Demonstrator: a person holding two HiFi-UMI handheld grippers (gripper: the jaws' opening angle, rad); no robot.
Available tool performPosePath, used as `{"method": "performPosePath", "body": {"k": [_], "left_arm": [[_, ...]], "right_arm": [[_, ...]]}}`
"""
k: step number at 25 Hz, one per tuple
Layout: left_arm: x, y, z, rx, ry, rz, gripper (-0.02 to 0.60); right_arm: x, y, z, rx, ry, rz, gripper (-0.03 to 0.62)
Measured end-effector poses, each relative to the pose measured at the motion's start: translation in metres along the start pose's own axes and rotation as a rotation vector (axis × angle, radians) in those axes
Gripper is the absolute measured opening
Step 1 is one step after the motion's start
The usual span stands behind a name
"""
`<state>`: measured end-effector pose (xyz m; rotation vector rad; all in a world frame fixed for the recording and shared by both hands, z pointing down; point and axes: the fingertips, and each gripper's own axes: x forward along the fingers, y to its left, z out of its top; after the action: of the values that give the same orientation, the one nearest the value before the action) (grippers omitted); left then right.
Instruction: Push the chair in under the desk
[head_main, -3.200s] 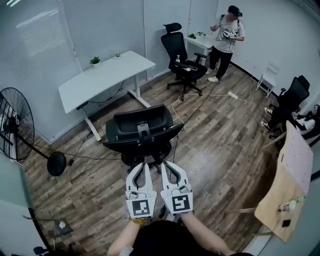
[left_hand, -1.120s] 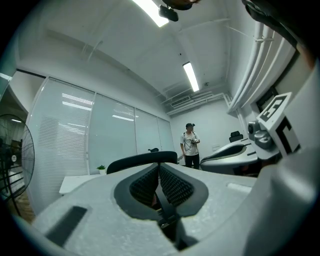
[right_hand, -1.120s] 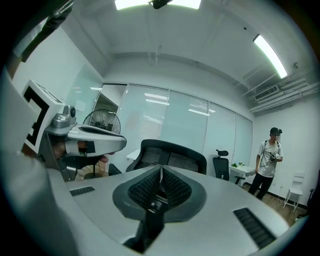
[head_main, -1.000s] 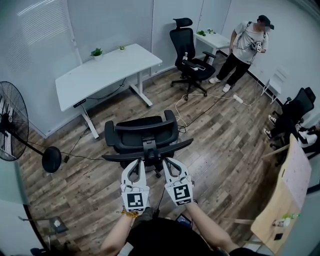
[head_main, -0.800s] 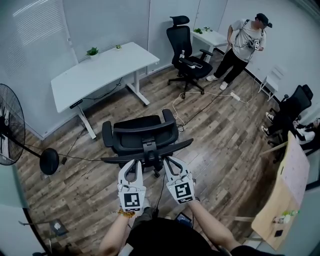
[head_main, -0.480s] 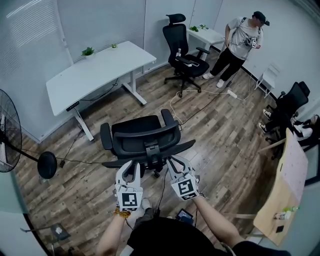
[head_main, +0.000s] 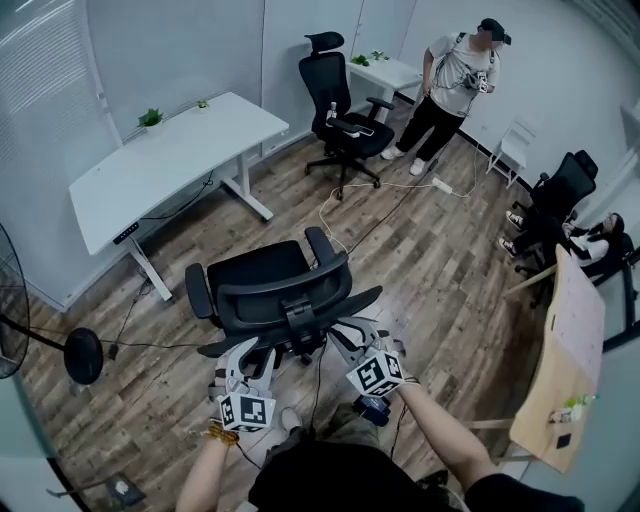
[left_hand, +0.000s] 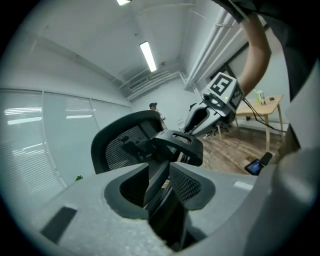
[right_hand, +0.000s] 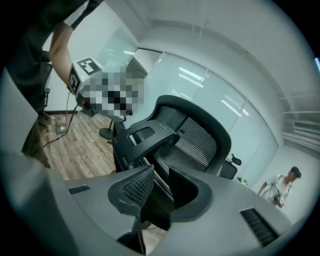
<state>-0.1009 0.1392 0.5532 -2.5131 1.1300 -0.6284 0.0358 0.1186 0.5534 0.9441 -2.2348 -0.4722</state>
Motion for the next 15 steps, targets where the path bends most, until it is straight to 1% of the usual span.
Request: {"method": "performPosePath", "body": {"k": [2, 3, 5, 9, 11, 13, 15], "left_arm": [[0.004, -0.006, -0.005, 0.048, 0.029, -0.048, 0.133], [0.006, -0.006, -0.006, 0.07, 0.042, -0.07, 0.148], [0.01, -0.007, -0.01, 0.112, 0.068, -0.112, 0.161], [0.017, -0.015, -0.024, 0.154, 0.12, -0.175, 0.171], [0.019, -0.019, -0.031, 0.187, 0.151, -0.198, 0.195], [0.019, -0.025, -0.036, 0.244, 0.187, -0.228, 0.193], [0.02, -0.029, -0.041, 0.323, 0.228, -0.258, 0.195]], "right_arm": [[0.0, 0.004, -0.005, -0.107, 0.02, 0.069, 0.101], [0.002, 0.006, -0.008, -0.156, 0.035, 0.104, 0.101], [0.009, 0.008, -0.015, -0.222, 0.069, 0.167, 0.126], [0.019, 0.011, -0.029, -0.299, 0.117, 0.251, 0.142], [0.024, 0.014, -0.033, -0.341, 0.131, 0.294, 0.149], [0.027, 0.017, -0.036, -0.381, 0.144, 0.323, 0.155], [0.03, 0.016, -0.038, -0.421, 0.161, 0.342, 0.156]]}}
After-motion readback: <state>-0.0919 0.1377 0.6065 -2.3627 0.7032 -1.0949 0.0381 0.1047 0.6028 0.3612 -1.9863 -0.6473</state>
